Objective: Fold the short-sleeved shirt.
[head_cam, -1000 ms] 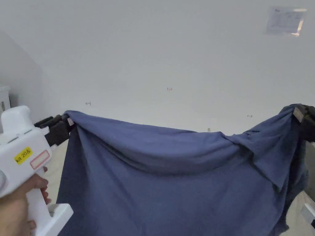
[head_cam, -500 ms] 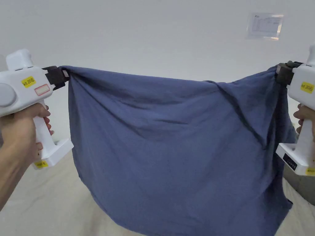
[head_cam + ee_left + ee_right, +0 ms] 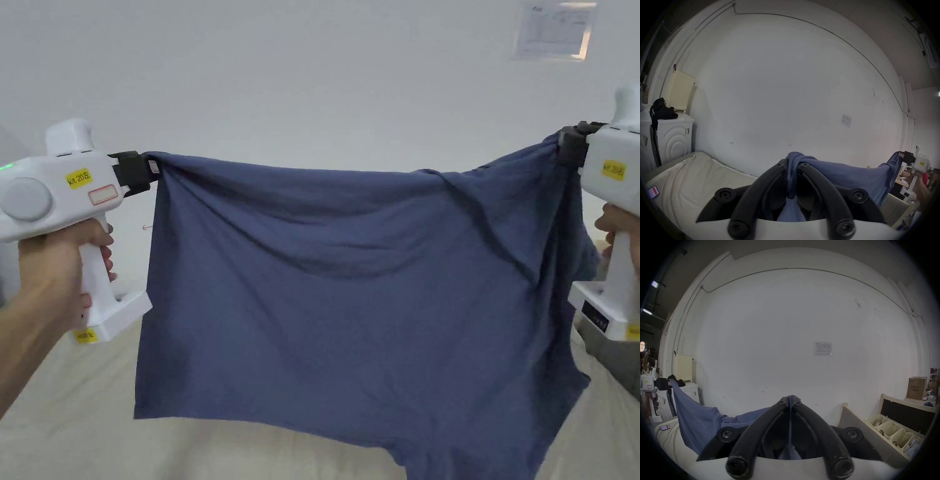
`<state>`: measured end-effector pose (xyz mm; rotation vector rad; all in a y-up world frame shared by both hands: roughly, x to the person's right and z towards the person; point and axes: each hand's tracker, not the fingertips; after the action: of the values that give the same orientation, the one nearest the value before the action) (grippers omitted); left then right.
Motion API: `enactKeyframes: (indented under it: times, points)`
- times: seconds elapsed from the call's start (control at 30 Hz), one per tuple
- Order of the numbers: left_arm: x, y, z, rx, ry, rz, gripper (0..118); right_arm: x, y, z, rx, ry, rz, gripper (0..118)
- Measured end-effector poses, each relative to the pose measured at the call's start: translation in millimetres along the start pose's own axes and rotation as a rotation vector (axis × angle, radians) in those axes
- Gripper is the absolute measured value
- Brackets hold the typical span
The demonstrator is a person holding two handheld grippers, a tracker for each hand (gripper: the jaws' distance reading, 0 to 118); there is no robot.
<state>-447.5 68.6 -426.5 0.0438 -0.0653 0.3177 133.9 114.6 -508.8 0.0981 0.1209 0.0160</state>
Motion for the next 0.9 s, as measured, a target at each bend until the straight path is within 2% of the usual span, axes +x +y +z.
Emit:
enactKeyframes:
  times: [0.13,0.23,0.27,0.3,0.4,0.53,0.7,0.83,0.9]
  points:
    - [-9.8,-9.3,-14.4,-0.022,-0.002,-0.003,9,5.1,-2.9,-12.3,-0.002,0.019,-0.07,1]
    - [-21.4,-25.4,-13.4,-0.005,-0.056,0.002,9,6.6,-16.9,-14.4,-0.029,0.022,-0.069,1]
    - [-27.2,-32.6,-10.0,-0.006,-0.083,0.041,9,8.1,-25.7,-12.4,-0.06,0.071,-0.074,1]
    - [-31.9,-39.1,-6.4,-0.021,-0.103,0.063,9,10.1,-34.1,-7.9,-0.06,0.105,-0.069,1]
    - [-39.8,-75.8,6.2,-0.038,-0.085,0.042,9,9.5,-75.2,4.3,-0.072,0.08,0.022,1]
    - [-45.7,-135.4,33.4,-0.085,-0.076,0.055,9,14.0,-130.8,30.4,-0.121,0.133,-0.07,1]
    - [-48.9,-215.8,83.0,-0.191,-0.041,0.137,9,4.6,-197.2,97.7,-0.141,0.118,-0.077,1]
    - [-56.5,-285.9,139.1,-0.271,-0.005,0.216,9,12.1,-258.2,164.5,-0.238,0.145,-0.223,1]
    - [-60.6,-316.5,174.1,-0.271,-0.001,0.248,9,16.4,-287.4,200.4,-0.298,0.09,-0.234,1]
